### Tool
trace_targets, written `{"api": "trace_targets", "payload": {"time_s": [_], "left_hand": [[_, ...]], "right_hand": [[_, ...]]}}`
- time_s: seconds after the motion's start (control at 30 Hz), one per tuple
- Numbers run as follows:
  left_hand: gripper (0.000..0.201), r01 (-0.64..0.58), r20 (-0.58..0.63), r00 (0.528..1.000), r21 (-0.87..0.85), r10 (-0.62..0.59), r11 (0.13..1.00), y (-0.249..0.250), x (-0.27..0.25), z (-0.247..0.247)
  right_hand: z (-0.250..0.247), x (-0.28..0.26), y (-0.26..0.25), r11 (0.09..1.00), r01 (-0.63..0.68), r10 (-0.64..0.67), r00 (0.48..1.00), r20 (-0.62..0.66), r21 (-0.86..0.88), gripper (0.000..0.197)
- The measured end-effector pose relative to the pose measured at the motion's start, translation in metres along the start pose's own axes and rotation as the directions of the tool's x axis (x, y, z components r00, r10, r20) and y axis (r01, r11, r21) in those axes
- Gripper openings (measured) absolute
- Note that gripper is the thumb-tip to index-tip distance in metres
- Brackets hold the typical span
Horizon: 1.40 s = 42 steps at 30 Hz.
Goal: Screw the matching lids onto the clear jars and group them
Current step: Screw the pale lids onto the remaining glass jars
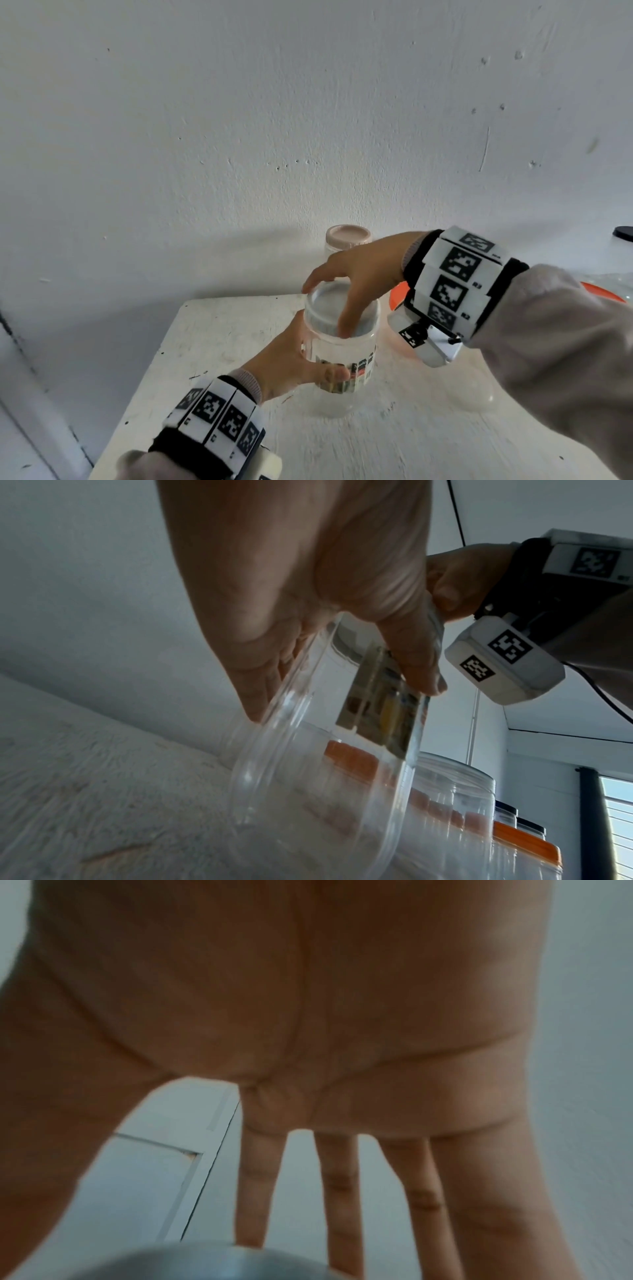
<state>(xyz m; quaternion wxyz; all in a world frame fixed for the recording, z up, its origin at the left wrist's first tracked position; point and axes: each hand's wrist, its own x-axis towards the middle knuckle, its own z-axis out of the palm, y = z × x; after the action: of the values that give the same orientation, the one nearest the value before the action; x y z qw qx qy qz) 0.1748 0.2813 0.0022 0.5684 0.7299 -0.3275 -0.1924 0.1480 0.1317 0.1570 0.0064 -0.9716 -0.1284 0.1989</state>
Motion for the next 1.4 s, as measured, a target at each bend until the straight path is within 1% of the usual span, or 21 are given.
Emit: {"api": "trace_targets", "payload": {"time_s": [0.07,0.13,0.17,0.23,0.3,0.4,0.53,0.6,0.67,0.73,0.77,0.83,0.9,0.97,1.03,1.13,1.2,1.27,1.33,1.4], "left_hand": [[0.101,-0.004,-0.013,1.0,-0.017,0.004,1.0,0.0,0.0,0.001],[0.106,0.002,-0.032,0.999,-0.047,-0.003,0.999,-0.001,0.0,0.002],[0.107,0.002,-0.036,0.999,-0.048,-0.004,0.999,-0.001,0.0,0.002],[0.1,-0.004,-0.032,0.999,-0.018,0.003,1.0,0.0,0.0,0.003],[0.094,-0.001,-0.025,1.0,0.0,0.001,1.0,0.001,0.0,0.003],[0.088,0.005,-0.06,0.998,-0.02,-0.006,1.0,-0.002,0.0,0.005],[0.088,0.004,-0.118,0.993,-0.013,-0.005,1.0,-0.005,-0.001,0.007],[0.088,-0.012,-0.104,0.995,-0.01,0.01,1.0,-0.003,0.0,0.007],[0.09,-0.012,-0.063,0.998,0.032,0.014,0.999,-0.001,0.001,0.005],[0.09,0.012,-0.005,1.0,0.084,-0.012,0.996,0.002,0.0,-0.001],[0.089,0.033,0.016,0.999,0.11,-0.035,0.993,0.004,-0.001,-0.006],[0.091,0.075,0.037,0.996,0.164,-0.082,0.984,0.008,-0.001,-0.016],[0.096,0.106,0.07,0.99,0.232,-0.125,0.967,0.013,0.002,-0.025],[0.094,0.124,0.114,0.98,0.278,-0.161,0.952,0.016,0.006,-0.032],[0.092,0.133,0.134,0.974,0.315,-0.183,0.94,0.015,0.011,-0.036],[0.093,0.16,0.11,0.971,0.353,-0.211,0.922,0.011,0.017,-0.038],[0.09,0.149,0.106,0.976,0.318,-0.191,0.936,0.006,0.02,-0.041],[0.085,0.133,0.112,0.98,0.247,-0.165,0.96,0.005,0.02,-0.047],[0.084,0.121,0.076,0.988,0.198,-0.138,0.973,0.004,0.02,-0.061],[0.09,0.121,-0.018,0.993,0.171,-0.12,0.978,0.0,0.021,-0.08]], "right_hand": [[0.002,0.001,-0.003,0.998,-0.05,0.047,0.997,-0.057,-0.04,0.072],[0.005,0.003,-0.004,0.99,-0.102,0.093,0.992,-0.087,-0.094,0.077],[0.006,0.004,-0.004,0.989,-0.108,0.1,0.992,-0.078,-0.102,0.082],[0.006,0.005,-0.002,0.994,-0.077,0.074,0.996,-0.043,-0.077,0.09],[0.006,0.004,0.0,0.999,-0.032,0.031,0.999,-0.026,-0.043,0.092],[0.007,0.004,0.003,1.0,-0.006,0.005,0.998,-0.058,-0.01,0.085],[0.015,0.007,0.01,1.0,0.008,-0.008,0.994,-0.111,0.0,0.086],[0.018,0.007,0.015,0.999,0.038,-0.036,0.991,-0.125,0.019,0.086],[0.015,0.005,0.021,0.998,0.051,-0.048,0.995,-0.088,0.042,0.085],[0.004,0.005,0.027,0.993,0.041,-0.034,0.998,-0.062,0.107,0.081],[-0.002,0.006,0.03,0.989,0.04,-0.027,0.995,-0.092,0.142,0.078],[-0.016,0.014,0.038,0.985,0.031,0.005,0.977,-0.212,0.167,0.069],[-0.028,0.027,0.047,0.988,-0.027,0.074,0.944,-0.32,0.15,0.06],[-0.035,0.042,0.057,0.982,-0.108,0.157,0.918,-0.364,0.153,0.057],[-0.039,0.057,0.064,0.969,-0.179,0.23,0.905,-0.357,0.169,0.061],[-0.038,0.082,0.07,0.951,-0.267,0.304,0.897,-0.321,0.154,0.07],[-0.035,0.099,0.073,0.937,-0.319,0.348,0.887,-0.304,0.143,0.075],[-0.03,0.115,0.076,0.917,-0.367,0.398,0.874,-0.278,0.158,0.083],[-0.026,0.13,0.08,0.896,-0.403,0.44,0.859,-0.261,0.185,0.091],[-0.022,0.144,0.083,0.878,-0.427,0.474,0.839,-0.268,0.216,0.096]]}}
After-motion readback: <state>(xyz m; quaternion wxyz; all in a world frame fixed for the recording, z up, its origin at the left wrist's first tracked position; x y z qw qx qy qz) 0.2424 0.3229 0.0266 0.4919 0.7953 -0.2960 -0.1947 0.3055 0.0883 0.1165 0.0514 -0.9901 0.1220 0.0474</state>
